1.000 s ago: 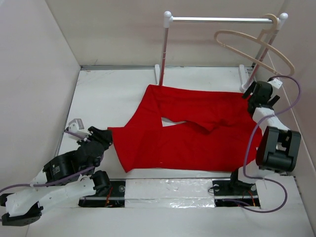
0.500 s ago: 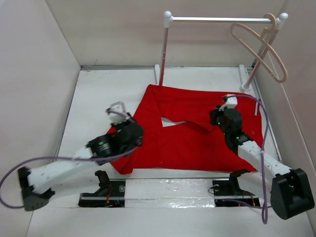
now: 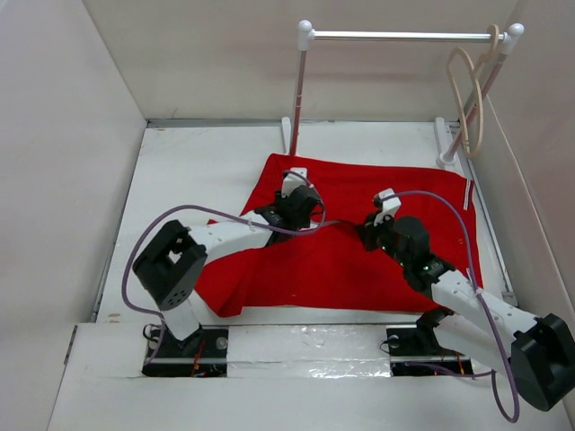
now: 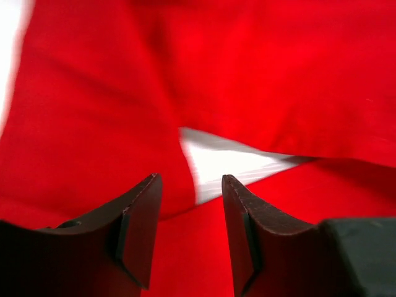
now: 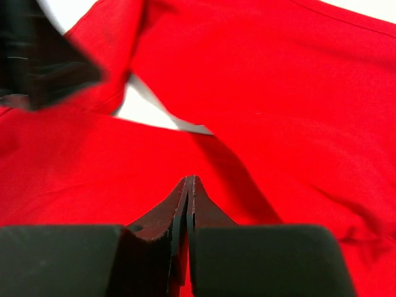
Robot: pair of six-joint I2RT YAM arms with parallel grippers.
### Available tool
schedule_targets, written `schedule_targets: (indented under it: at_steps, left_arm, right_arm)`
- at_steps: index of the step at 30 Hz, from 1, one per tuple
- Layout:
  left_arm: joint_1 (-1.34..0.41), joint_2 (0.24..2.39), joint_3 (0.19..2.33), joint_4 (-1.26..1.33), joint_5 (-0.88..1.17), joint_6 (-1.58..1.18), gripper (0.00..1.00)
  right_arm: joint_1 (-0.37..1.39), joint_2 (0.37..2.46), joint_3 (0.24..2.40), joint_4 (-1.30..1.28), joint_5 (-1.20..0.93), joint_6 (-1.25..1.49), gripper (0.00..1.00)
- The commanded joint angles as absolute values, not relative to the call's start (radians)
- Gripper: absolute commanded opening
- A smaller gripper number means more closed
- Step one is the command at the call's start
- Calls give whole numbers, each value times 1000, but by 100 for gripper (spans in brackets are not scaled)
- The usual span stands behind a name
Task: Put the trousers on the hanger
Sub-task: Flatten out the trousers at the center of the board.
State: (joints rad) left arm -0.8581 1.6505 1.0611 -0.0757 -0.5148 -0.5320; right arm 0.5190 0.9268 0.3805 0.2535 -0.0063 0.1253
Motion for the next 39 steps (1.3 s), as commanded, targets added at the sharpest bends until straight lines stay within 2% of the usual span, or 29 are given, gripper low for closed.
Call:
schedule_targets:
  at_steps: [1, 9, 18, 20, 21, 23, 24, 28, 32, 36, 39]
  left_arm:
    - [-879, 1713, 1140, -23, -436, -469, 42]
    - [-879, 1856, 1164, -61, -544, -482, 40]
    - [-911, 1844, 1120, -74, -672, -517, 38]
    - [-911, 1839, 1098, -61, -670, -520, 30]
    - [-911, 1841, 1094, -63, -679, -523, 18]
    - [-900, 1841, 1085, -63, -687, -523, 9]
    - [-890, 1838, 1080, -57, -684, -522, 0]
    - [-851, 1795, 1051, -34, -672, -520, 0]
    - [-803, 1651, 970, 53, -640, -514, 0]
    - [-764, 1585, 922, 126, -427, -463, 0]
    - [-796, 1609, 943, 100, -515, -477, 0]
  right_arm:
    - [549, 934, 393, 291, -41, 78, 7]
    - [560, 942, 376, 324, -52, 61, 20]
    - [560, 933, 356, 331, -57, 58, 28]
    - [560, 934, 354, 333, -55, 61, 28]
    - [560, 936, 353, 337, -55, 61, 28]
    - [549, 936, 356, 333, -58, 55, 28]
    - [549, 930, 356, 322, -58, 57, 28]
    - [540, 905, 342, 330, -49, 58, 28]
    - [540, 913, 344, 321, -55, 57, 28]
    - [540, 951, 350, 351, -80, 58, 29]
    - [540, 954, 345, 356, -81, 52, 29]
